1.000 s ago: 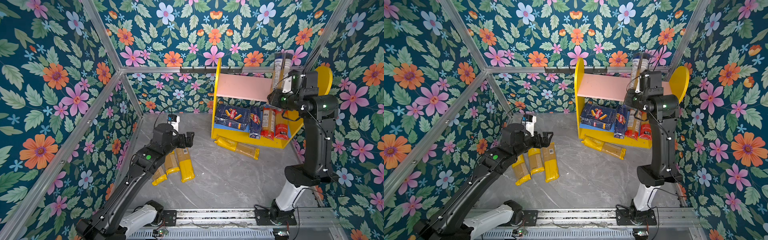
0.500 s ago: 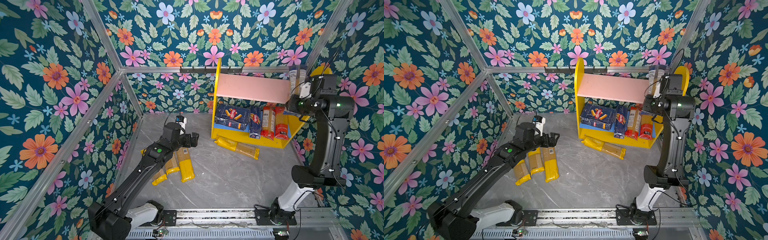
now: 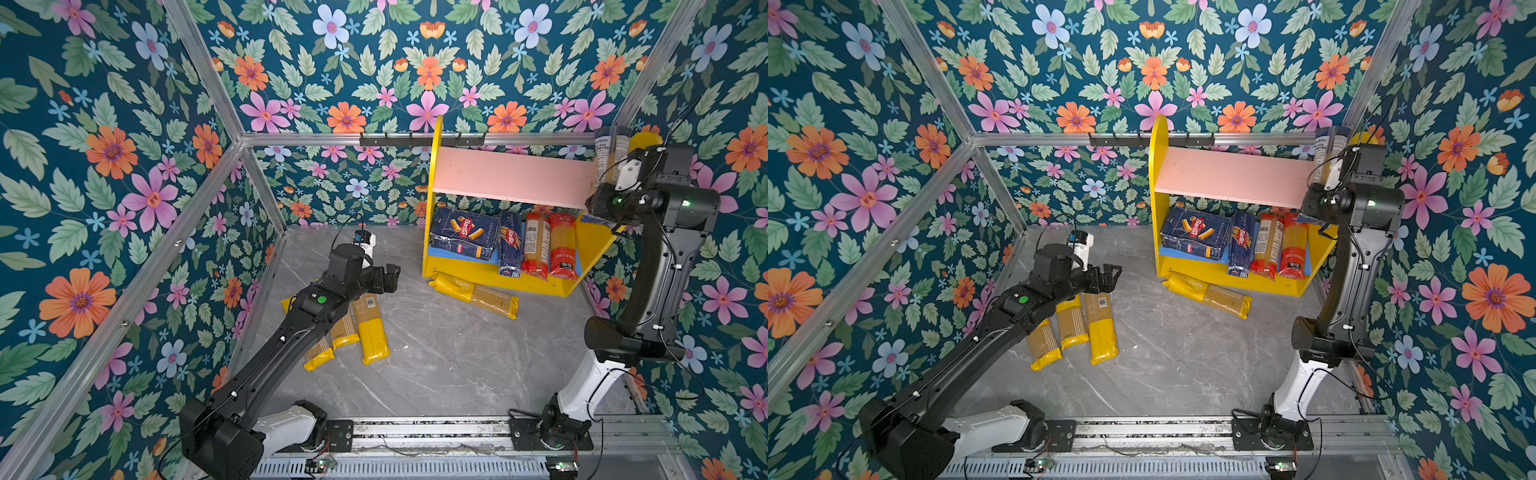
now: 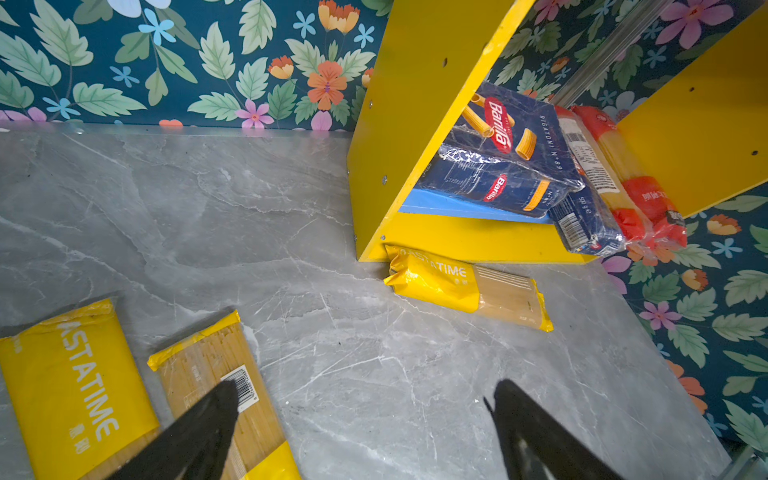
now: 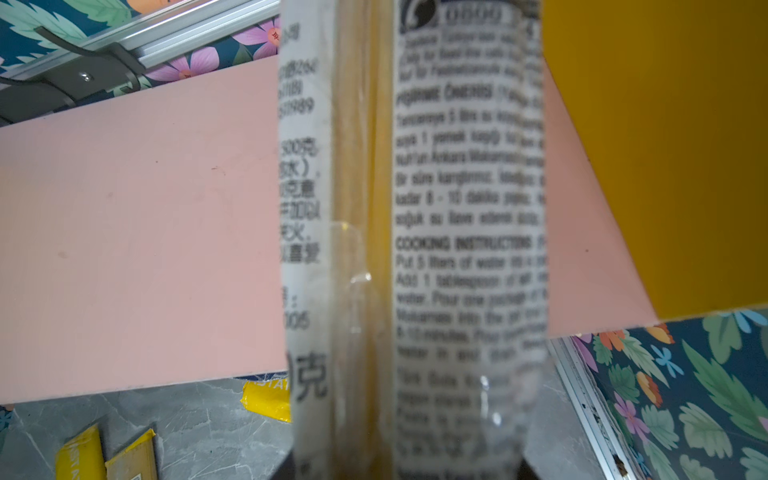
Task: Place and organize the pasta boxes and bags onto the shelf
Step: 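Stand the white-labelled pack on the pink top shelf with right gripper, then open the right gripper and withdraw it from the top shelf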
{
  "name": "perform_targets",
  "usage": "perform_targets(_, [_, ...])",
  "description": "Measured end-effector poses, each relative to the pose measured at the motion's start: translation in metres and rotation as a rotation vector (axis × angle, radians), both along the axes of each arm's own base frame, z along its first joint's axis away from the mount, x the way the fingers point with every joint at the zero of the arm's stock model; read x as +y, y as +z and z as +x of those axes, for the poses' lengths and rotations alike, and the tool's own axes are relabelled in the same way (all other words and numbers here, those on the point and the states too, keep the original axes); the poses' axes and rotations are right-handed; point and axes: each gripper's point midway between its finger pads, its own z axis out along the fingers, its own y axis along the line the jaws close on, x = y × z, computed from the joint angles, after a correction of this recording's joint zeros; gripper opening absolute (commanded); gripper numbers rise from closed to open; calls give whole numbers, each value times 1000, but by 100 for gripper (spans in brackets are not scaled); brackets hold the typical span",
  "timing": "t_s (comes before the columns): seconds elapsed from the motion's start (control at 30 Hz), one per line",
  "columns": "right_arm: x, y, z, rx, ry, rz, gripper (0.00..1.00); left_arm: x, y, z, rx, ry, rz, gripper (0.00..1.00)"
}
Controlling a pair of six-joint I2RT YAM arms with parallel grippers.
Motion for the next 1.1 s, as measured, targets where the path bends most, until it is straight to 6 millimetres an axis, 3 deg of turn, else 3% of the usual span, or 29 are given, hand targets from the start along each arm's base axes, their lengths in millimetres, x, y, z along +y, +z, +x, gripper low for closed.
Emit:
perform_targets(0.1, [-4, 0, 1, -5, -3, 9, 18, -2, 4, 0, -6, -6, -6, 97])
perform_targets(0.2, [-3, 1, 2, -7, 0, 11, 35, -3, 7, 0, -12, -10, -11, 97])
perform_targets(0.47, [-5, 11, 3, -49, -2, -1, 58, -6, 17, -3, -23, -21, -24, 96])
perform_targets(0.77, [-6, 24, 0, -98, -10, -18, 64, -3, 32, -12, -49, -19, -54, 96])
perform_targets(1.0, [-4, 38, -27, -132, -33, -44, 70, 3, 42, -20, -70, -14, -62, 97])
perform_targets(1.07, [-2, 44, -41, -148, -46, -55, 99, 5, 43, -23, -75, -8, -62, 97])
perform_targets(1.1, [0, 48, -49, -160, -49, -56, 99, 7, 44, -24, -77, -5, -61, 97])
